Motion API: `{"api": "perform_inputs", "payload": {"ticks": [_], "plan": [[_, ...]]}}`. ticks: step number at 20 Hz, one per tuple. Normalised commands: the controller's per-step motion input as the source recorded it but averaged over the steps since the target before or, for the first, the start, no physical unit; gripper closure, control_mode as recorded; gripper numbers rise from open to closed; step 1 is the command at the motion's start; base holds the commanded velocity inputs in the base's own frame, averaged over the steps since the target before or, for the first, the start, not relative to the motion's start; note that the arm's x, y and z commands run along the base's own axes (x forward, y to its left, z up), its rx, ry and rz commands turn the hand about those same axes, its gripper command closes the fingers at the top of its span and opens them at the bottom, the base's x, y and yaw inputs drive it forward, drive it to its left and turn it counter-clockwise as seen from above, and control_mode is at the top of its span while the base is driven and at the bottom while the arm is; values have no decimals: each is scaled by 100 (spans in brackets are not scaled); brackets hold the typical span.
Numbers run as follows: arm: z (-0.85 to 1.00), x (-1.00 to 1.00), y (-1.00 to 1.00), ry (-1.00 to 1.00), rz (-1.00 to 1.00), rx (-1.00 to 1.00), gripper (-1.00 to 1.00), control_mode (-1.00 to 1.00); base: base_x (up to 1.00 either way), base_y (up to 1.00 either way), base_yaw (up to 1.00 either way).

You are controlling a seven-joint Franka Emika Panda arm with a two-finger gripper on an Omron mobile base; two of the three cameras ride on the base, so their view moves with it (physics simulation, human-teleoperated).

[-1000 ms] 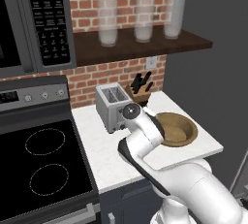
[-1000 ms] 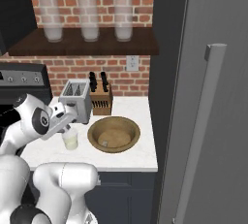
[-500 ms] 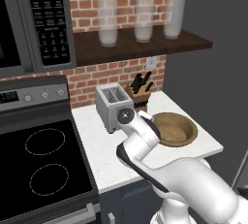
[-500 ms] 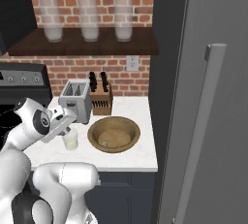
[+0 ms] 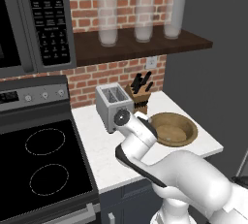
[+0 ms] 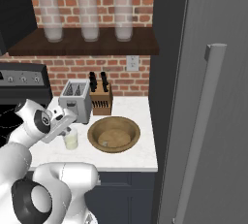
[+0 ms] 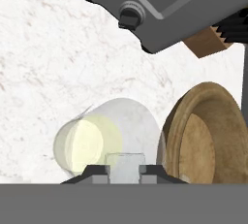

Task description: Grab a lemon wedge from the fridge and one ice cube from the ice bowl, and put them in the glass of lemonade.

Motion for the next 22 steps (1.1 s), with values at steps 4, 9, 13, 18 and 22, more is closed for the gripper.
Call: {"api": "perform_inputs", "payload": {"ticks": [4,9,13,18,22], "plan": [[-1,17,0,0,0,0,100,-100,0,0,0],[0,7,0,0,0,0,100,-100,0,0,0],[0,0,0,0,0,0,-100,-100,0,0,0],[0,0,0,0,0,0,-100,-100,0,0,0],[0,0,0,0,0,0,-100,-100,0,0,0]]}}
